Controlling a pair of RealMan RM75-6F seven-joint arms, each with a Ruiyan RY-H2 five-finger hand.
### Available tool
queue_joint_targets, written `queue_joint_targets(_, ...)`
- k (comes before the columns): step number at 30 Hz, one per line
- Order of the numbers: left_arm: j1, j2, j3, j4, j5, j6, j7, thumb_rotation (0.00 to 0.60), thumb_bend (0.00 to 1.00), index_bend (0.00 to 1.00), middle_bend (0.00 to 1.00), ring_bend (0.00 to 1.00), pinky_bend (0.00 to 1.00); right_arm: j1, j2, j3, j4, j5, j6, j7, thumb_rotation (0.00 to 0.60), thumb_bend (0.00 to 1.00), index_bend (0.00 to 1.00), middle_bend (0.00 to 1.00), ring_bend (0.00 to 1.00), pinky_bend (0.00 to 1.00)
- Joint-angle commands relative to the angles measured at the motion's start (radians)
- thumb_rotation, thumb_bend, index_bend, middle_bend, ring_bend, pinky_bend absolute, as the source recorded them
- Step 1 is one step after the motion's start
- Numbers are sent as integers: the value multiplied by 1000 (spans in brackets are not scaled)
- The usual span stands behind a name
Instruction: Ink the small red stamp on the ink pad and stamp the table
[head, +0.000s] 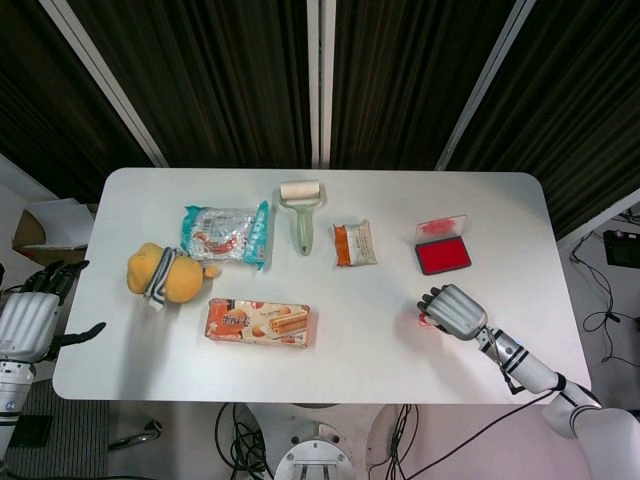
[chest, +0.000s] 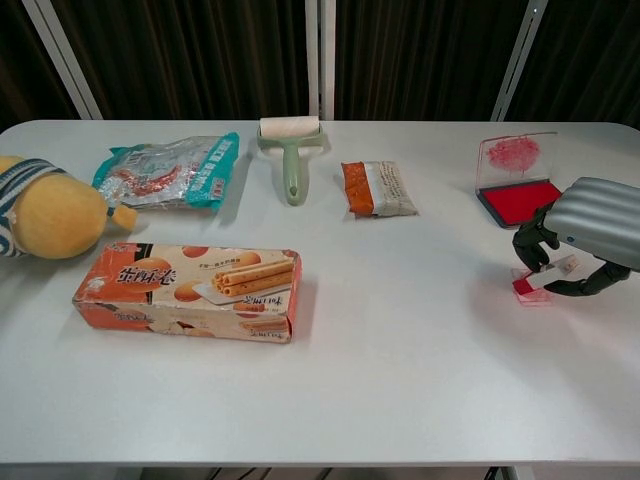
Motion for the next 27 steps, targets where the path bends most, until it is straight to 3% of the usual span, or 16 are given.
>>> queue_joint_targets(1, -1, 1, 0, 1, 3, 0, -8, 468, 121, 132, 194, 118, 210, 1, 6, 5, -6, 5, 4, 7, 600, 345, 657, 570, 546, 745)
queue_joint_targets(8, -5, 1, 2, 3, 3, -9, -11, 463, 121, 132, 194, 118, 210, 27, 55, 59, -70, 51, 14, 41, 600, 381, 667, 577, 547, 745)
queue_joint_targets(11, -10, -2, 2, 3, 4, -16, -11, 465, 121, 132, 193, 118, 210, 63, 106, 97, -135, 88, -39, 31, 600, 384, 674, 581, 547, 745)
queue_joint_targets(15, -15, -8, 1, 5, 8, -18, -15, 465, 121, 132, 193, 119, 209, 134, 207, 157, -286, 189, -245, -12, 600, 381, 677, 585, 546, 744)
queue_joint_targets(19, -18, -13, 3, 12, 9, -24, -21, 466, 121, 132, 193, 118, 210, 212, 302, 234, -432, 359, -526, -125, 600, 359, 685, 586, 545, 745)
queue_joint_targets(27, -13, -6, 7, 18, 6, -22, -28, 466, 121, 132, 194, 118, 210, 294, 249, 301, -391, 563, -743, -342, 600, 361, 688, 586, 552, 744)
